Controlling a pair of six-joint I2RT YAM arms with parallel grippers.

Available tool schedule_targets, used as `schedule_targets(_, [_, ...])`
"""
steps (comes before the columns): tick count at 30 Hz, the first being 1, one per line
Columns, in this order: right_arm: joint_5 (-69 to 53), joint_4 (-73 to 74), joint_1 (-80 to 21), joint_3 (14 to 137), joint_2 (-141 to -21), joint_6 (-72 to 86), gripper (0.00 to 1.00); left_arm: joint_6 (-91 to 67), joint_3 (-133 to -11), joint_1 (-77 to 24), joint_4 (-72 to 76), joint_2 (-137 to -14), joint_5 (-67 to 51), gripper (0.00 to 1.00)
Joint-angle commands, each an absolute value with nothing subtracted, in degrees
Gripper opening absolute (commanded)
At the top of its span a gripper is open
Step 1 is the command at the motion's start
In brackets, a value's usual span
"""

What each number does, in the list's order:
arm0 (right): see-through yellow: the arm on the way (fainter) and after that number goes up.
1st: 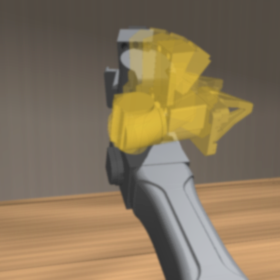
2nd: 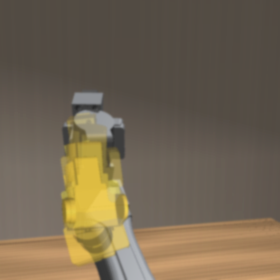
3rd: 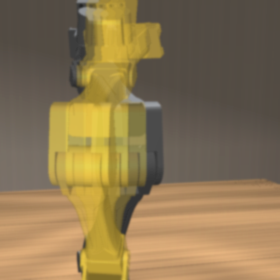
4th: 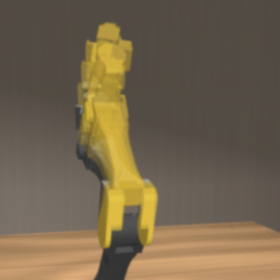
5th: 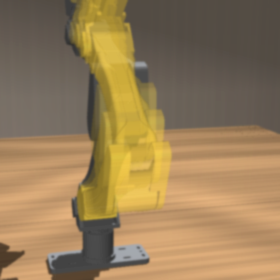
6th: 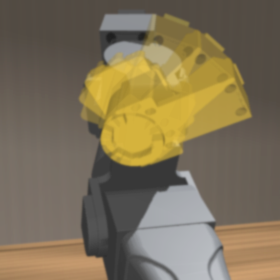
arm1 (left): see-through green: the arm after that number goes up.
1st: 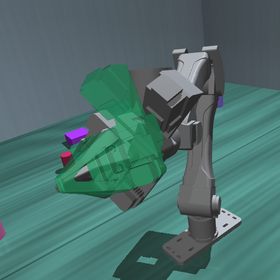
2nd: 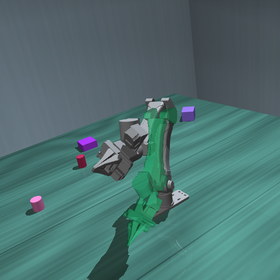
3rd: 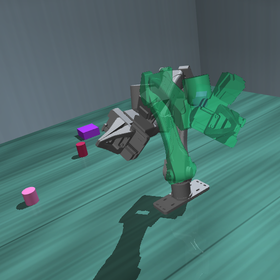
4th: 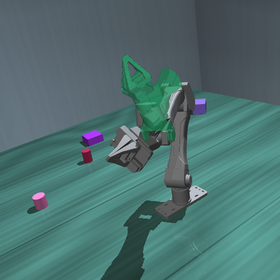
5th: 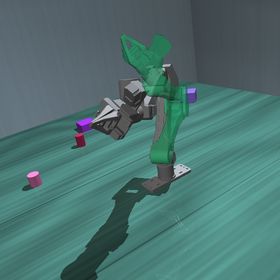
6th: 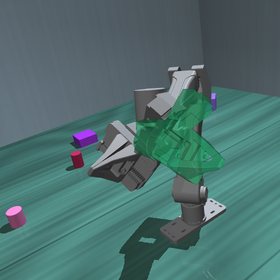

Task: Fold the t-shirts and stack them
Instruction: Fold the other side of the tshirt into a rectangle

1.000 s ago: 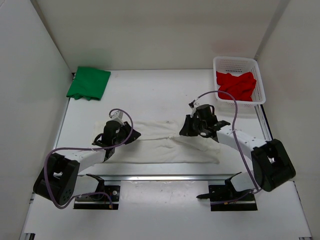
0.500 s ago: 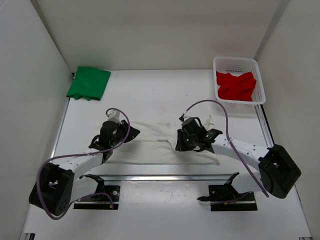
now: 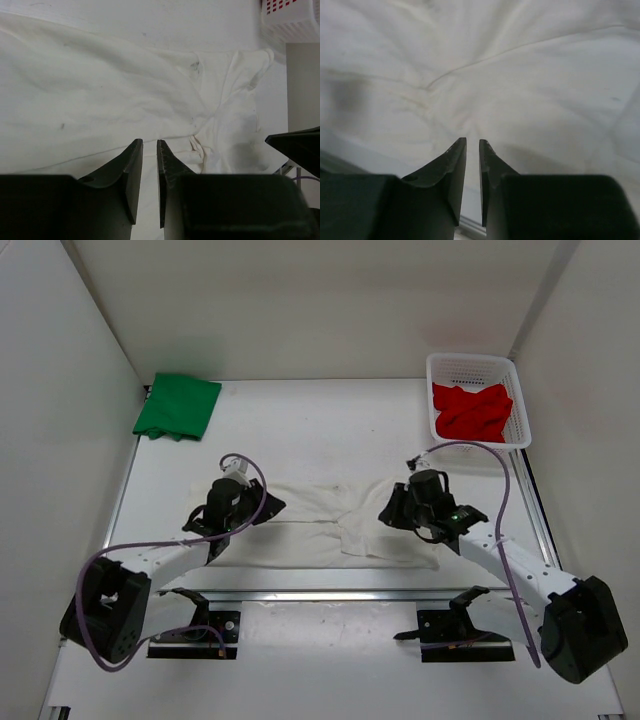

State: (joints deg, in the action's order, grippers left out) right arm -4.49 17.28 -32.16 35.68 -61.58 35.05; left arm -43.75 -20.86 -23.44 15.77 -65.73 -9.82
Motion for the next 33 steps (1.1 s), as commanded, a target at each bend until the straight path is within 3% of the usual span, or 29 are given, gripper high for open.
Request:
schedule_targets(1, [-5.4, 15.5, -26.5, 29.4, -59.5, 34.7, 0.14, -42.6, -25.4, -25.8, 16.4, -70.1, -9.9, 0.29])
schedule_targets(5, [-6.3, 13.4, -22.5, 20.8, -56.7, 38.4, 0.09, -42.4, -27.2, -27.1, 17.9, -76.8, -11.4, 0.3])
schedule_targets(11, [-8.2, 14.8, -11.5, 15.5, -48.5, 37.9, 0.08, -45.9, -21.0, -18.2, 23.0, -79.7, -18.5, 0.29])
schedule_targets(13, [-10.9, 13.2, -8.5, 17.0, -45.9, 36.8, 0.24, -48.9, -17.6, -13.6, 25.3, -78.5, -20.6, 0.29])
schedule_targets(15, [-12.2, 10.8, -6.9, 20.6, -46.4, 36.7, 0.32, -49.7, -15.9, -12.8, 25.5, -75.9, -20.7, 0.3])
schedule_targets(17, [-14.0, 5.1, -5.8, 23.4, -51.6, 35.3, 0.4, -49.6, -16.6, -13.3, 23.7, -74.0, -20.5, 0.3])
schedule_targets(23, [-17.7, -8.0, -0.4, 31.4, -70.6, 34.3, 0.38, -44.8, -28.4, -20.7, 16.6, -72.4, -14.8, 0.33])
schedule_targets(33, [-19.1, -16.9, 2.3, 34.9, -84.3, 32.6, 0.39, -50.3, -29.7, -13.8, 26.1, -87.8, -21.2, 0.3])
